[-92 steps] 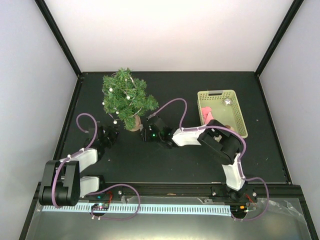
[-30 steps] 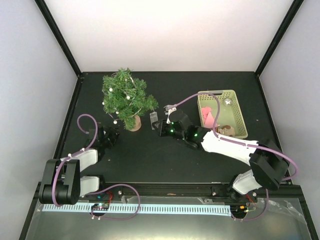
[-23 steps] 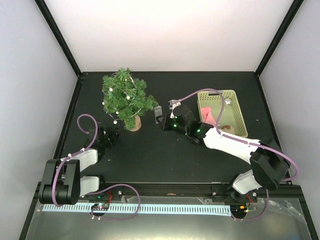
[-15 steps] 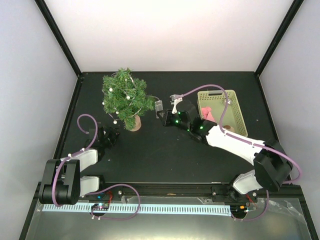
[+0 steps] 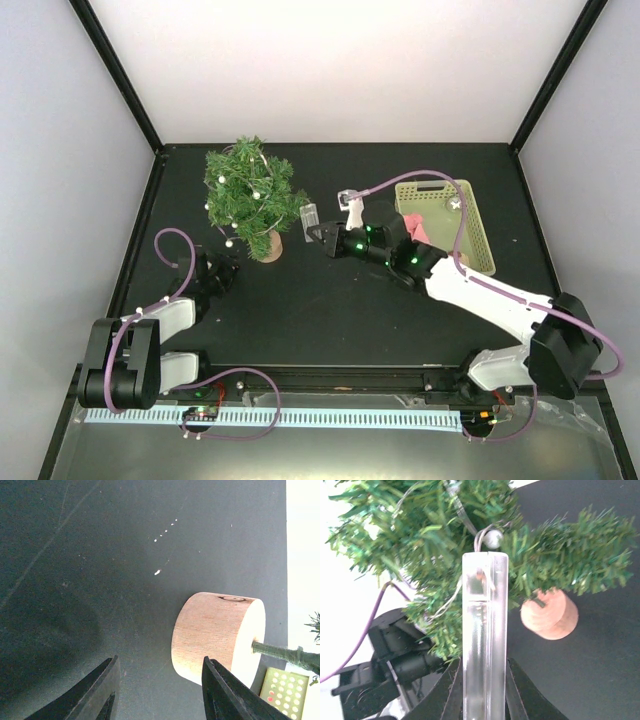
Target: Decorate the small christmas tree
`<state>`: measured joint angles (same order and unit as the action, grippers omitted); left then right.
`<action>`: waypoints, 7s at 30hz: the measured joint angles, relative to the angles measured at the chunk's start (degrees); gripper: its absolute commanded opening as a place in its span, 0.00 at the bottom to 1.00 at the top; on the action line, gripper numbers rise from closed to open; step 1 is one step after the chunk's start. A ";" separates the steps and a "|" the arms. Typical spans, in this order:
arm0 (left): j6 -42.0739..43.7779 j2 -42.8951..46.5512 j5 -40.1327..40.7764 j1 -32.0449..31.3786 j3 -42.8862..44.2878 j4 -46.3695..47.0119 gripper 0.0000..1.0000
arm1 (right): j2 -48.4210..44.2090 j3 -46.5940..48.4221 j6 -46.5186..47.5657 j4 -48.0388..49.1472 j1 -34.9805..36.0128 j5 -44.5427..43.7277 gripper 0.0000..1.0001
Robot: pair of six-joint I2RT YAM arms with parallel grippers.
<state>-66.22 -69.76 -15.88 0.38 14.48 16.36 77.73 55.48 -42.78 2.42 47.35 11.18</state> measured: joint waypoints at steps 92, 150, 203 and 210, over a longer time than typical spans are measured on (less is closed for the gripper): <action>-0.44 -0.85 -0.39 0.00 0.00 0.79 0.46 | 13.92 -0.59 -9.01 10.80 12.39 -4.44 0.33; -7.61 -15.43 5.64 -20.35 5.05 17.55 0.48 | -25.51 -18.16 15.13 -9.14 3.65 -37.29 1.00; 56.46 44.04 22.14 -20.39 24.74 -40.65 0.99 | 40.46 25.20 45.35 -25.64 -42.38 -39.54 0.57; 57.70 44.92 23.23 -20.39 24.61 -40.72 0.99 | 42.97 29.35 46.27 -25.90 -42.69 -39.54 0.56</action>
<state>-8.51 -24.84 7.35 -20.01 39.09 -24.36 120.70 84.84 3.49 -23.49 4.67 -28.36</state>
